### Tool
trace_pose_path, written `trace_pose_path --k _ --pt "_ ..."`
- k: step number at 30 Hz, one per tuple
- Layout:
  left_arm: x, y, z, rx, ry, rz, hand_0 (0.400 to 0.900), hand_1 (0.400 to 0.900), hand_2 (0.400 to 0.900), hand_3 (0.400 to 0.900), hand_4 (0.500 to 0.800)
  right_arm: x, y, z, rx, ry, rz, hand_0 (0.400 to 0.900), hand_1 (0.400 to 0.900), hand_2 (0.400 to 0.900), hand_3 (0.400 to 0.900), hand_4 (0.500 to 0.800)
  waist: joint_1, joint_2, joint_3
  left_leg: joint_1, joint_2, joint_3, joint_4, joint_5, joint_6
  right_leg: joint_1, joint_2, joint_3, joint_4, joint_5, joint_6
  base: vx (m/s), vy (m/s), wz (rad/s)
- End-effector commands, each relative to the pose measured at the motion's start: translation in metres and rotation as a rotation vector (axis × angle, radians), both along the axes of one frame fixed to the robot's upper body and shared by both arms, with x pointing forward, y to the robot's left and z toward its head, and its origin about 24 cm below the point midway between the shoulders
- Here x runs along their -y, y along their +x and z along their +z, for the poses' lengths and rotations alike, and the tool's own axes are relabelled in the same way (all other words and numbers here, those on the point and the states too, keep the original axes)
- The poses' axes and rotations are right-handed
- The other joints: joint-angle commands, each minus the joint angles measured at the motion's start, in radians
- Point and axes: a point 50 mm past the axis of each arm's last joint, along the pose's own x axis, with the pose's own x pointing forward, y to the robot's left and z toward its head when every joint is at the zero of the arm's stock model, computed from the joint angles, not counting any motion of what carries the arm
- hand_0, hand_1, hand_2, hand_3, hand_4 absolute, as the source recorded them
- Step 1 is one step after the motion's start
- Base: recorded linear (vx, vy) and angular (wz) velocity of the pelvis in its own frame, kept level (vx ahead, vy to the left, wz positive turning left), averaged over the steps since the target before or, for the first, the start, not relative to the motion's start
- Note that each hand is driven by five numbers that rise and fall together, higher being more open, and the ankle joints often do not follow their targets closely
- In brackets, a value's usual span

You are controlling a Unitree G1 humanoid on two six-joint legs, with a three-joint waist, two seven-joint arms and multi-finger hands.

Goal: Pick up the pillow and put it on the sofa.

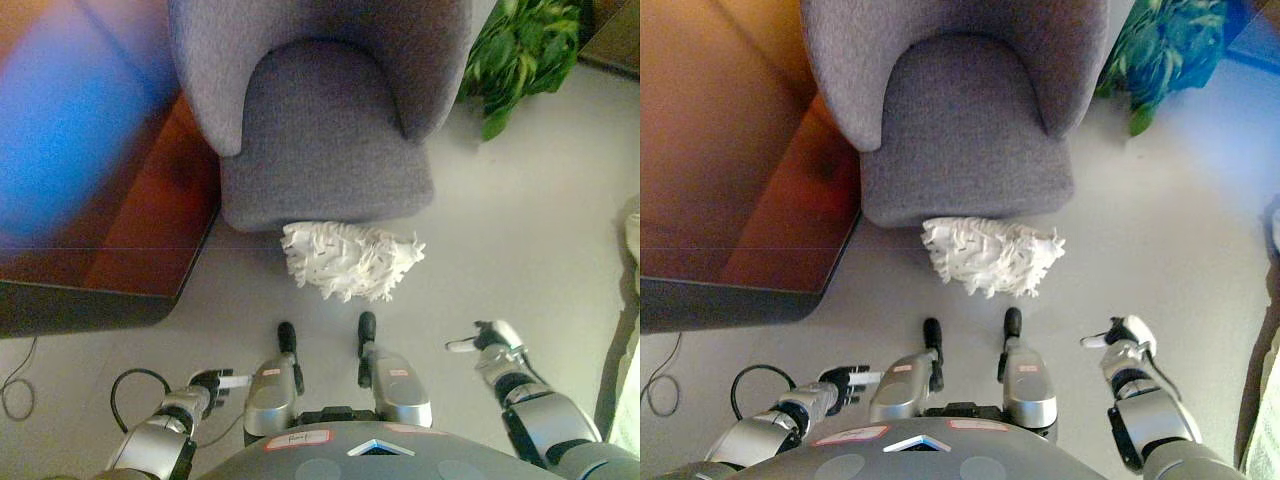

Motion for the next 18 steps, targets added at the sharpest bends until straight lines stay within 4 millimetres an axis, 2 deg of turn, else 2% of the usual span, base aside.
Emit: trace_pose_path --k 1,5,8,11,15,18 --pt "-0.035 0.032 0.024 0.074 0.089 -0.022 0.900 0.900 0.900 0.900 0.800 0.032 0.050 0.053 0.093 -0.226 0.081 0.900 0.900 0.900 0.900 0.800 0.010 0.030 0.078 -0.098 -0.048 0.001 0.081 -0.013 0.044 -0.045 -0.083 0.044 0.152 -0.079 0.075 -0.12 -0.133 0.07" --pt "-0.035 0.057 0.036 0.148 0.078 -0.022 0.900 0.900 0.900 0.900 0.800 0.047 0.081 0.093 0.189 -0.233 0.088 0.900 0.900 0.900 0.900 0.800 0.019 0.057 0.121 -0.186 -0.055 -0.018 0.108 0.004 0.028 -0.110 -0.075 0.040 0.184 -0.098 0.057 -0.11 -0.092 0.02" --pt "-0.033 0.072 0.043 0.196 0.060 -0.007 0.900 0.900 0.900 0.900 0.800 0.051 0.101 0.119 0.254 -0.251 0.112 0.900 0.900 0.900 0.900 0.800 0.024 0.076 0.147 -0.240 -0.061 -0.031 0.121 0.013 0.025 -0.163 -0.068 0.039 0.220 -0.115 0.046 -0.08 -0.054 0.02" --pt "-0.028 0.088 0.051 0.264 0.019 0.034 0.900 0.900 0.900 0.900 0.800 0.057 0.123 0.157 0.336 -0.266 0.121 0.900 0.900 0.900 0.900 0.800 0.031 0.110 0.178 -0.311 -0.067 -0.038 0.138 0.029 0.021 -0.248 -0.059 0.037 0.284 -0.140 0.030 -0.08 -0.003 0.07" --pt "-0.023 0.095 0.054 0.294 -0.028 0.098 0.900 0.900 0.900 0.900 0.800 0.060 0.143 0.200 0.427 -0.304 0.133 0.900 0.900 0.900 0.900 0.800 0.037 0.155 0.206 -0.400 -0.075 -0.046 0.175 0.042 0.017 -0.357 -0.056 0.032 0.379 -0.172 0.010 -0.05 0.028 0.14" --pt "-0.020 0.090 0.049 0.275 -0.054 0.135 0.900 0.900 0.900 0.900 0.800 0.063 0.151 0.226 0.477 -0.349 0.138 0.900 0.900 0.900 0.900 0.800 0.041 0.182 0.214 -0.460 -0.081 -0.050 0.194 0.051 0.017 -0.435 -0.055 0.031 0.444 -0.199 -0.003 -0.01 0.025 0.16"
